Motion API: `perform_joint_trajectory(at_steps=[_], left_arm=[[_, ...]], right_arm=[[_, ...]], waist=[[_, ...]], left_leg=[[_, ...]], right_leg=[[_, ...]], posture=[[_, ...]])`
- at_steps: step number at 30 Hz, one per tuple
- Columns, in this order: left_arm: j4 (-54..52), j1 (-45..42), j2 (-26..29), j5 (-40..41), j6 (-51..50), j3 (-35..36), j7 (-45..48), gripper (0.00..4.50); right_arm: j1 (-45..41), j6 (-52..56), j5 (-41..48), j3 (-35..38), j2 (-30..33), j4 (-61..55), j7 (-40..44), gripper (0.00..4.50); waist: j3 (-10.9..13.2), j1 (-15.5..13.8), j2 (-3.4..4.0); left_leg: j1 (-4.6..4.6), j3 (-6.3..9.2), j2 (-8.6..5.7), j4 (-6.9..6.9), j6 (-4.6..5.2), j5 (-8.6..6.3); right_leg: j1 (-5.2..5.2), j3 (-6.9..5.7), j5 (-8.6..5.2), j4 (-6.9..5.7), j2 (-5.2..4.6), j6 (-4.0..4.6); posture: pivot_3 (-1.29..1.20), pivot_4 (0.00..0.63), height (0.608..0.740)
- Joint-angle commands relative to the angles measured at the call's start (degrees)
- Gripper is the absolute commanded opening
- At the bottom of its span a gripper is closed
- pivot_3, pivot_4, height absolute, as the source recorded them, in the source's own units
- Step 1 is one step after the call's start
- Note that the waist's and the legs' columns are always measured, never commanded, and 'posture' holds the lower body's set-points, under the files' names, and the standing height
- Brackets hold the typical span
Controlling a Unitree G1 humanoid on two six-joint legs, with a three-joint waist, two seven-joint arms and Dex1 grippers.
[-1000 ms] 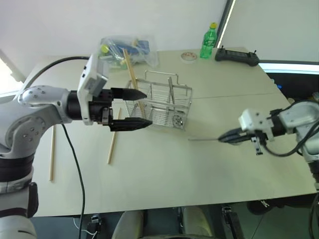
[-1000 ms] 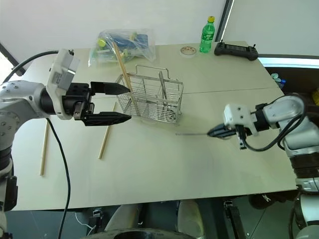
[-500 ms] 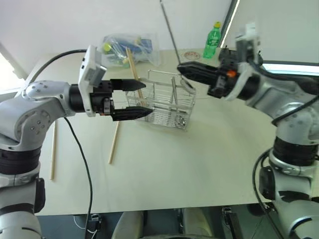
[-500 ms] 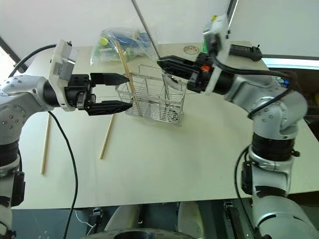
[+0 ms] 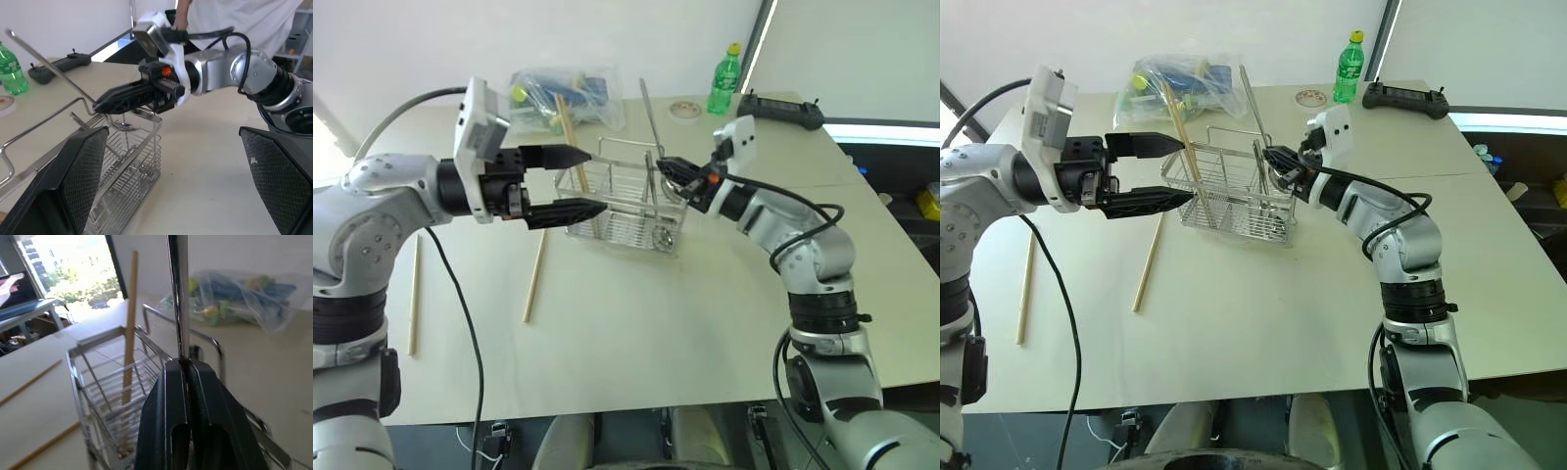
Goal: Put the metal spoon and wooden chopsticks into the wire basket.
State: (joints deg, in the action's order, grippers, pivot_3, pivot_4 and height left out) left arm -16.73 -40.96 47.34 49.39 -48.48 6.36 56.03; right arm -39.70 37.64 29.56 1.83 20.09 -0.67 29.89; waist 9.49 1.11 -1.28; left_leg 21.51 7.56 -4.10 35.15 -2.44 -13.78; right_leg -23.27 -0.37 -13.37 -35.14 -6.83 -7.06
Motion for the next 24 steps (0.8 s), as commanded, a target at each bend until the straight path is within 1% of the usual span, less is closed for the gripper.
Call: perform_joint_trajectory(at_steps=[1, 2, 5, 9, 12, 15, 18, 20, 24], left_arm=[[-1.67, -0.75, 0.93, 0.82, 0.07, 2.31, -0.37, 4.50], [-1.60, -0.83, 0.90, 0.77, 0.08, 2.27, -0.40, 4.50], [-0.97, -1.30, 0.62, 0.30, 0.54, 1.93, -0.39, 4.50], [-0.31, -1.73, 0.11, -0.24, 1.18, 1.40, -0.20, 4.50], [0.08, -1.91, -0.13, -0.60, 1.62, 1.09, 0.07, 4.50], [0.99, -2.40, -0.49, -1.23, 2.19, 0.62, 0.54, 4.50], [1.50, -2.56, -0.68, -1.79, 2.45, 0.50, 0.94, 4.50], [1.63, -2.17, -0.53, -2.15, 2.60, 0.80, 0.67, 4.50], [1.24, -0.73, 0.14, -1.11, 1.63, 3.04, -0.49, 4.50]], right_arm=[[-0.37, -2.23, -0.81, 0.31, -0.61, -1.00, 0.38, 0.03], [-0.26, -2.04, -0.72, 0.42, -0.77, -0.93, 0.31, 0.03], [0.35, -1.58, -1.05, 0.68, -0.94, -1.06, -0.13, 1.00], [0.44, -1.29, -1.41, 1.13, -0.61, -1.76, -0.76, 2.90], [0.27, -1.01, -1.37, 1.63, -0.32, -2.11, -1.19, 4.47], [-0.82, 0.28, -0.32, 3.45, 0.63, -2.85, -1.73, 4.47], [-3.53, 3.06, 1.92, 6.07, 3.05, -4.40, -1.31, 4.47], [-6.46, 6.83, 5.92, 9.10, 6.47, -6.23, 0.42, 4.47], [-10.29, 13.96, 14.28, 14.07, 15.47, -9.28, 6.45, 4.47]], waist=[[0.00, 0.08, 0.00], [0.00, 0.05, 0.00], [0.00, 0.01, 0.00], [0.00, -0.08, -0.01], [0.00, -0.10, 0.00], [0.00, -0.12, 0.00], [0.03, -0.17, 0.03], [0.05, -0.23, 0.05], [0.09, -0.38, 0.10]], left_leg=[[-0.01, 0.01, 0.00, -0.01, 0.00, 0.00], [-0.02, 0.01, 0.01, -0.01, 0.00, 0.00], [-0.02, 0.02, 0.02, -0.01, 0.00, 0.00], [-0.04, 0.02, 0.02, 0.00, 0.00, 0.00], [-0.04, 0.02, 0.02, 0.00, 0.00, 0.00], [-0.03, 0.02, 0.02, -0.01, 0.00, 0.00], [-0.01, 0.01, 0.01, -0.01, 0.00, 0.00], [0.00, 0.01, 0.01, 0.00, 0.00, 0.00], [0.03, 0.02, 0.02, -0.04, 0.03, -0.02]], right_leg=[[0.00, 0.01, 0.00, 0.00, 0.00, 0.00], [0.00, 0.01, 0.00, 0.00, 0.01, 0.00], [0.00, 0.01, 0.00, -0.01, 0.03, 0.00], [0.05, 0.00, 0.00, 0.00, 0.03, 0.01], [0.04, 0.01, 0.00, 0.00, 0.03, 0.01], [0.03, 0.01, 0.00, 0.00, 0.02, 0.01], [0.02, 0.01, 0.00, 0.01, 0.02, 0.01], [0.02, 0.00, 0.00, 0.02, 0.02, 0.01], [0.02, -0.01, -0.01, 0.06, 0.01, 0.00]], posture=[[0.00, 0.150, 0.702], [0.00, 0.150, 0.702], [0.00, 0.150, 0.702], [0.00, 0.150, 0.702], [0.00, 0.150, 0.702], [0.00, 0.150, 0.702], [0.00, 0.150, 0.702], [0.00, 0.150, 0.702], [0.00, 0.150, 0.702]])
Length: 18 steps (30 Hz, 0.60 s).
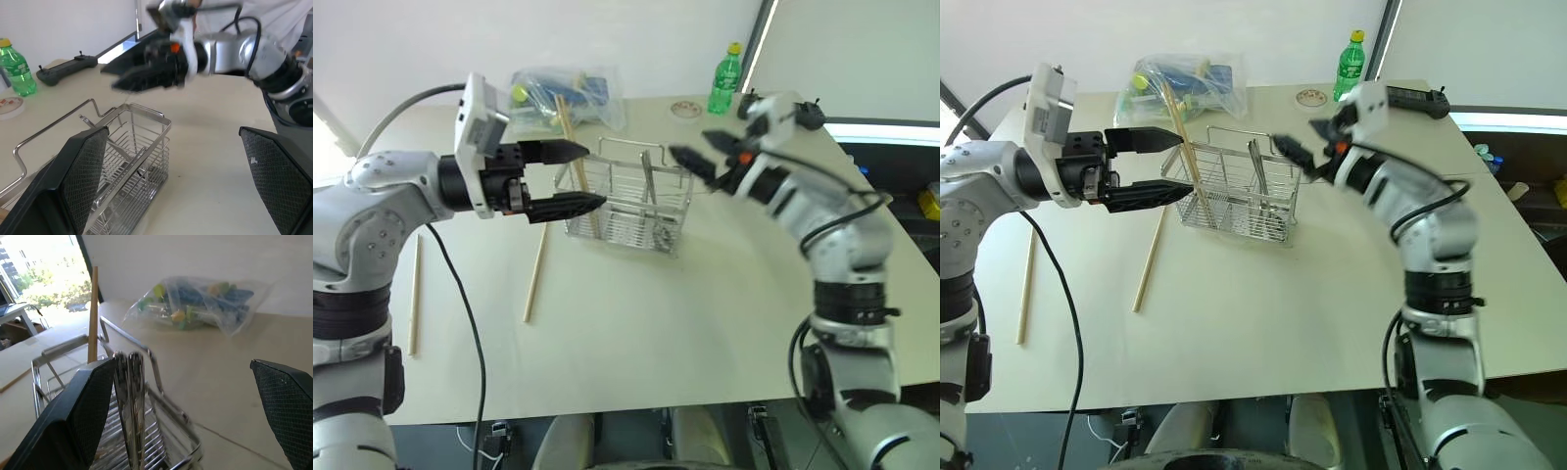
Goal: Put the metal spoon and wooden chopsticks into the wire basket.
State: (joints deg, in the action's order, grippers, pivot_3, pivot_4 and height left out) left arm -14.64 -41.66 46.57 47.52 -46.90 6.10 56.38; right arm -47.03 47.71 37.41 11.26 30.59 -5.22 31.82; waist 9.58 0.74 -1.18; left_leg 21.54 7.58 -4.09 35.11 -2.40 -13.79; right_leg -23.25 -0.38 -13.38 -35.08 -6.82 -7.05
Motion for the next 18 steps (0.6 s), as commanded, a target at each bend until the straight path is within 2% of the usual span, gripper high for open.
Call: perform_joint_trajectory(at_steps=[1, 4, 6, 8, 10, 13, 18], left_arm=[[-0.93, 0.32, 1.08, 1.17, -0.36, 4.16, -1.45, 4.50], [-0.81, 0.95, 1.68, 1.57, -1.71, 7.16, -5.06, 4.50], [-0.53, 1.68, 2.50, 2.25, -3.52, 10.03, -7.60, 4.50], [0.16, 4.23, 5.59, -0.87, -5.13, 12.02, -10.73, 4.50], [0.90, 7.82, 9.37, -4.93, -6.38, 12.41, -13.63, 4.50], [2.98, 12.52, 12.65, -9.85, -8.66, 12.00, -18.12, 4.50], [10.94, 14.29, 11.99, -18.09, -14.78, 10.44, -29.34, 4.50]], right_arm=[[-3.47, 5.77, 8.52, 5.61, 7.60, -5.25, 6.45, 4.47], [-2.87, 9.31, 12.76, 6.48, 16.59, -8.27, 14.06, 4.47], [0.09, 10.05, 13.95, 6.02, 22.26, -11.76, 19.46, 4.47], [4.71, 11.14, 16.00, 6.67, 26.75, -16.14, 23.43, 4.47], [8.52, 11.99, 18.20, 7.75, 28.37, -19.47, 23.71, 4.47], [12.44, 12.28, 20.12, 8.96, 27.43, -22.95, 21.12, 4.47], [19.01, 11.40, 20.30, 7.95, 26.78, -28.12, 18.44, 4.47]], waist=[[0.00, 0.00, 0.00], [0.00, 0.01, -0.05], [0.00, 0.01, -0.05], [0.00, 0.22, -0.09], [0.00, 0.50, -0.09], [0.02, 0.12, -0.06], [0.02, -0.84, -0.28]], left_leg=[[0.00, 0.01, 0.01, -0.01, 0.03, -0.02], [0.01, -0.02, 0.02, 0.02, 0.21, -0.12], [0.02, -0.09, 0.02, 0.02, 0.22, -0.13], [0.03, -0.09, 0.04, 0.01, 0.30, -0.18], [-0.05, -0.14, 0.08, 0.01, 0.45, -0.27], [-0.07, -0.19, 0.19, 0.02, 0.48, -0.29], [-0.02, -0.10, 0.28, 0.13, 0.45, -0.29]], right_leg=[[0.01, -0.02, -0.01, 0.03, 0.00, 0.00], [0.04, -0.02, -0.03, 0.09, 0.00, -0.03], [0.04, 0.00, -0.03, 0.10, -0.04, -0.05], [0.04, 0.00, -0.08, 0.13, -0.05, -0.10], [0.03, 0.04, -0.10, 0.10, -0.04, -0.08], [-0.01, 0.10, -0.21, 0.10, -0.04, -0.02], [0.04, 0.10, -0.30, 0.10, -0.06, 0.02]], posture=[[0.00, 0.150, 0.702], [0.00, 0.150, 0.702], [0.00, 0.150, 0.702], [0.00, 0.150, 0.702], [0.00, 0.150, 0.702], [0.00, 0.150, 0.702], [0.00, 0.150, 0.702]])
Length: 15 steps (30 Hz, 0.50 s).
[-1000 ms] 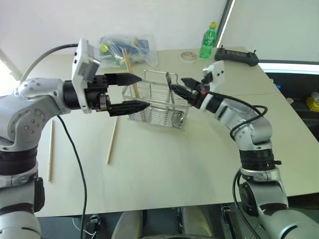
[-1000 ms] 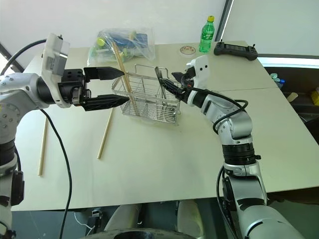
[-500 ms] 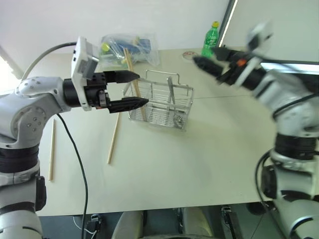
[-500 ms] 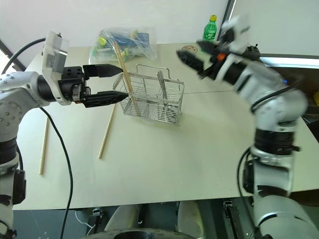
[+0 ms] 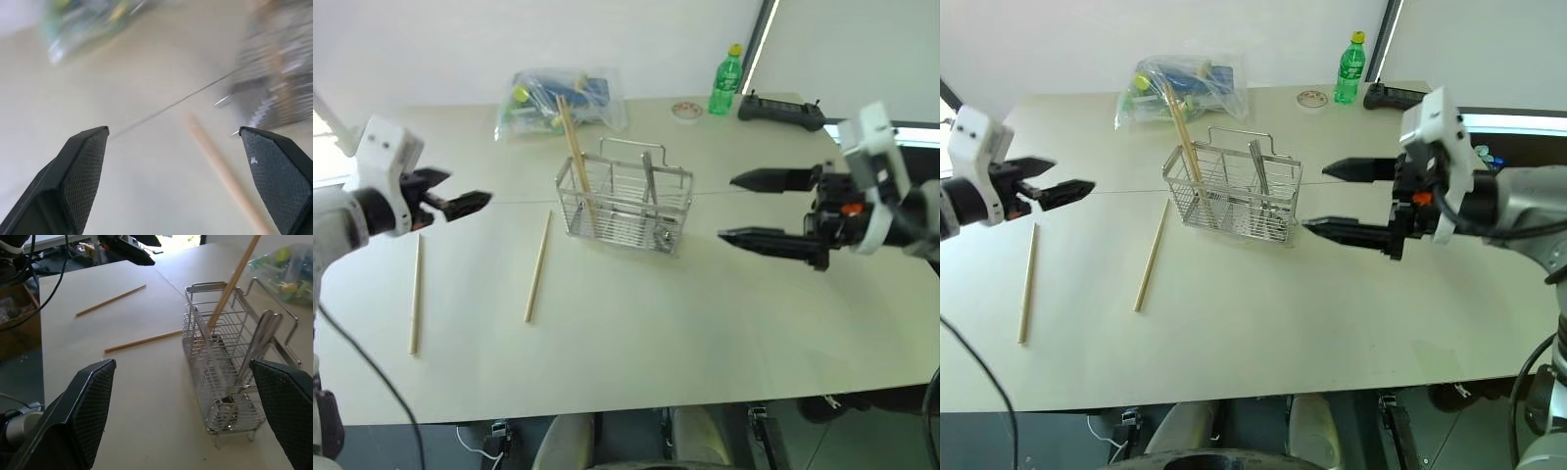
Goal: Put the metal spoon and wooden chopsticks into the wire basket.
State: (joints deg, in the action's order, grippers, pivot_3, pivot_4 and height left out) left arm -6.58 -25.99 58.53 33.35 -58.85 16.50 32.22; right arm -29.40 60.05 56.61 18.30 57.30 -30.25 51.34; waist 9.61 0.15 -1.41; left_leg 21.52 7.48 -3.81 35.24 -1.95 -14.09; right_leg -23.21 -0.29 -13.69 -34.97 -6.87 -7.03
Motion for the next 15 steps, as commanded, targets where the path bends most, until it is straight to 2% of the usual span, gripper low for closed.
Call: perform_joint_trajectory(at_steps=[1, 5, 10, 15], left_arm=[[4.38, -1.97, -0.63, -4.70, -3.81, -0.29, -6.35, 4.50], [12.55, -6.22, -3.85, -6.86, -5.70, -0.88, -9.13, 4.50], [33.69, -18.57, -7.88, -13.54, -1.22, -5.16, -12.08, 4.50], [48.43, -25.84, -10.01, -18.73, 3.34, -8.32, -12.23, 4.50]], right_arm=[[2.09, -1.12, 1.23, 0.69, 0.09, -3.74, -1.29, 4.47], [2.76, -1.89, 1.72, 0.15, -0.10, -4.58, -2.45, 4.47], [2.41, -1.40, 3.40, -0.66, -2.04, -4.63, -6.55, 4.47], [3.29, -0.65, 5.74, 0.03, -2.46, -5.70, -10.54, 4.47]], waist=[[-0.02, -0.47, -0.08], [-0.05, -1.17, -0.13], [-0.05, -0.94, -0.26], [-0.07, -0.72, -0.29]], left_leg=[[0.00, 0.01, 0.00, 0.01, -0.01, 0.00], [0.07, 0.04, -0.08, 0.00, -0.02, 0.00], [0.11, 0.05, -0.24, -0.01, -0.04, 0.01], [0.14, 0.04, -0.26, -0.03, -0.09, 0.00]], right_leg=[[-0.01, 0.00, 0.00, 0.00, 0.00, 0.00], [-0.04, -0.01, 0.09, 0.04, -0.06, 0.12], [-0.07, -0.06, 0.21, 0.03, -0.12, -0.05], [-0.15, -0.05, 0.24, 0.02, -0.14, -0.11]], posture=[[0.00, 0.150, 0.702], [0.00, 0.150, 0.702], [0.00, 0.150, 0.702], [0.00, 0.150, 0.702]])
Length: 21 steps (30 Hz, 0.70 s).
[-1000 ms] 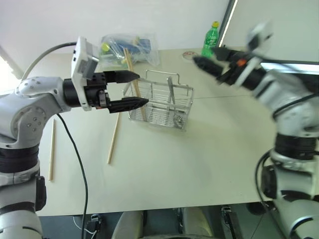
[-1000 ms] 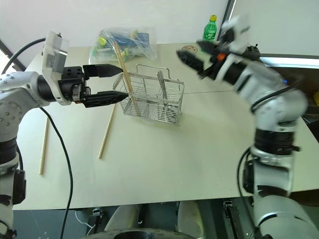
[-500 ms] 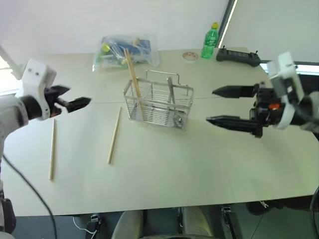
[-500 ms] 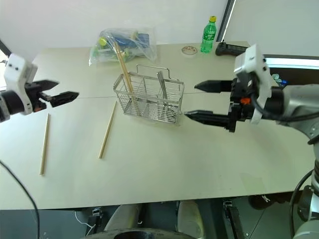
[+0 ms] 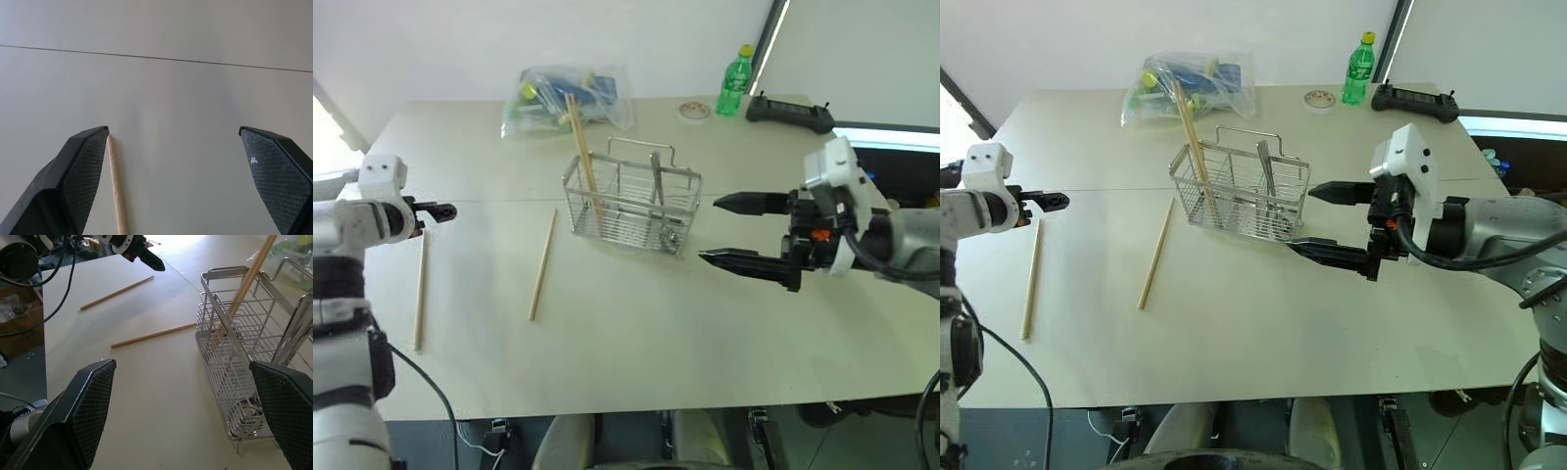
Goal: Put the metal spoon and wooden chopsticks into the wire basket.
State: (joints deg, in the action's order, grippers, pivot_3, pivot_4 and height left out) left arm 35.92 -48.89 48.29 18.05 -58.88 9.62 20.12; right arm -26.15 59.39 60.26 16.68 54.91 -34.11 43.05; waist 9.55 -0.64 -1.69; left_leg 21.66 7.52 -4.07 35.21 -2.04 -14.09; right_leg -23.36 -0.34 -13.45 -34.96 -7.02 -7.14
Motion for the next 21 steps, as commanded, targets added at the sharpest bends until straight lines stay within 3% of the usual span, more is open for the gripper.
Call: perform_joint_trajectory(at_steps=[1, 21], left_arm=[[8.30, -3.68, -0.09, -4.47, 4.57, -2.07, 0.07, 4.50], [29.54, -7.92, -4.04, -9.60, 13.49, -1.49, 0.94, 4.50]], right_arm=[[0.39, 0.11, 2.42, 1.83, 0.02, -2.11, -3.07, 4.47], [8.29, -0.32, 11.48, 5.88, 5.20, -5.91, -8.05, 4.47]], waist=[[0.00, 0.14, 0.00], [-0.13, -0.21, -0.06]], left_leg=[[-0.01, -0.02, -0.01, 0.00, -0.04, -0.03], [-0.17, -0.03, 0.02, 0.04, -0.09, -0.05]], right_leg=[[-0.01, 0.00, 0.00, -0.01, -0.01, -0.01], [0.20, -0.05, -0.06, -0.05, -0.16, -0.17]], posture=[[0.00, 0.150, 0.702], [0.00, 0.150, 0.702]])
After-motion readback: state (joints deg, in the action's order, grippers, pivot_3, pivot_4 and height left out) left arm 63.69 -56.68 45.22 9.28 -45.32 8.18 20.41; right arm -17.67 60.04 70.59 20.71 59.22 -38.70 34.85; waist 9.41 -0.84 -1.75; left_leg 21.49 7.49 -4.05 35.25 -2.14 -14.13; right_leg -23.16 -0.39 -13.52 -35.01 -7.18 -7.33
